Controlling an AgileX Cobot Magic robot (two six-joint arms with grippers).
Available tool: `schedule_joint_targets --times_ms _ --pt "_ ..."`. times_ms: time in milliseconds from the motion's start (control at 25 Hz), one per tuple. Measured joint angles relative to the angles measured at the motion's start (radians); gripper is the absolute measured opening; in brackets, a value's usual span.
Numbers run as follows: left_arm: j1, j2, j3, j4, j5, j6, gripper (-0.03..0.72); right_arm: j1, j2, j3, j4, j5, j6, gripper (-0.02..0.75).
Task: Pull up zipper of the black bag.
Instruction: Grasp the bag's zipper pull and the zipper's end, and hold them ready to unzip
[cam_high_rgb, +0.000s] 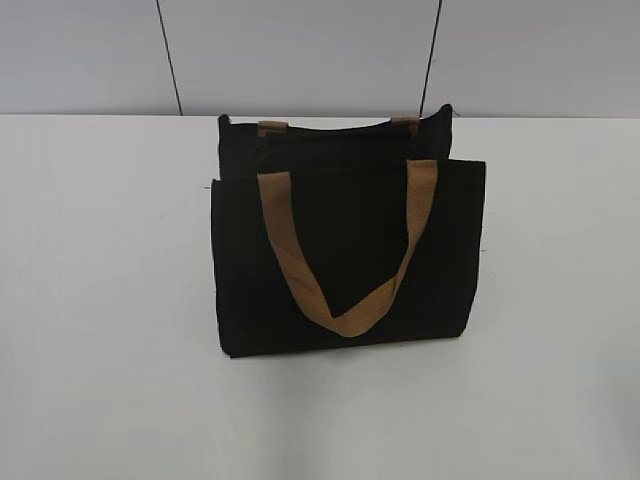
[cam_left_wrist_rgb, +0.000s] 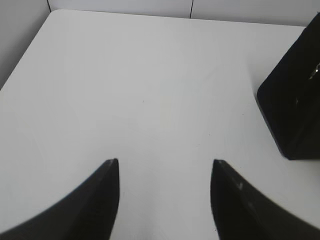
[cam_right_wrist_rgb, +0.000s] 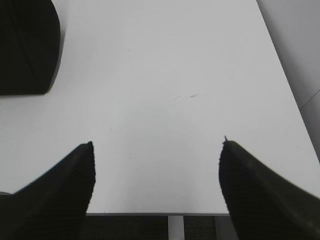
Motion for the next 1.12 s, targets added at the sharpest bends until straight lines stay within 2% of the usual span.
schedule_joint_targets --times_ms 1120 --pt "0.000 0.000 -0.003 0.000 -0.002 0.000 0.434 0.000 0.000 0.000 0.000 0.000 0.000 0.587"
